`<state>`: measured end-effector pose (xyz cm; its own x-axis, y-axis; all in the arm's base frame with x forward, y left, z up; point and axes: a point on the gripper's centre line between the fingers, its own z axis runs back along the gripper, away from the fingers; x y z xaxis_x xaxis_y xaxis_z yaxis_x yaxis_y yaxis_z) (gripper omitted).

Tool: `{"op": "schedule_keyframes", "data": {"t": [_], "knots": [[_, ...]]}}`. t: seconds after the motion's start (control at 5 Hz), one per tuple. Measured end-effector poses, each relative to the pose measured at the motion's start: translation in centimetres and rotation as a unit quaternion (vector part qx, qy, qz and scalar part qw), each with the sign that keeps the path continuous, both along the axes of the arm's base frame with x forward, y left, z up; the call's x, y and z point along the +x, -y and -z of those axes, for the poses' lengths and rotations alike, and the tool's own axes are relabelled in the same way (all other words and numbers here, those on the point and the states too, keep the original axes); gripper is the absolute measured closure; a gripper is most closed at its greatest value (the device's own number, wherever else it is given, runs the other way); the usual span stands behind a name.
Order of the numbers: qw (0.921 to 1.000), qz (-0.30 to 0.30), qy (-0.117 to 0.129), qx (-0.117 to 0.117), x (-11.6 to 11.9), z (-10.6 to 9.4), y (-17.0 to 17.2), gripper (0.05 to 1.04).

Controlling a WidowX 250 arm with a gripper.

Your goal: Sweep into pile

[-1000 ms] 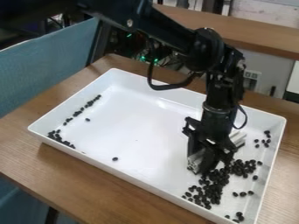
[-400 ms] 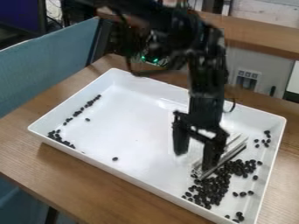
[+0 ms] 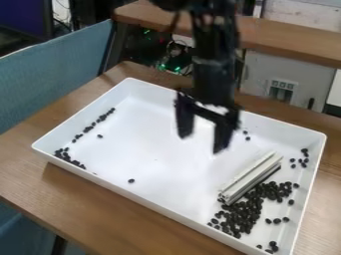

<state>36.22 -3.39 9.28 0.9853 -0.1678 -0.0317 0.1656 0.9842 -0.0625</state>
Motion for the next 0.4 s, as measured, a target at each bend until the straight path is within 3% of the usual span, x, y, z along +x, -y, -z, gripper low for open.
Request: {"op": "schedule_keyframes", "data": {"t": [0.2, 0.4], "knots": [[0.9949, -0.087, 0.024, 0.044, -0.5, -1.4, -5.3, 0.083], [0.9889, -0.137, 0.033, 0.046, -1.2, -1.4, -9.6, 0.083]]}}
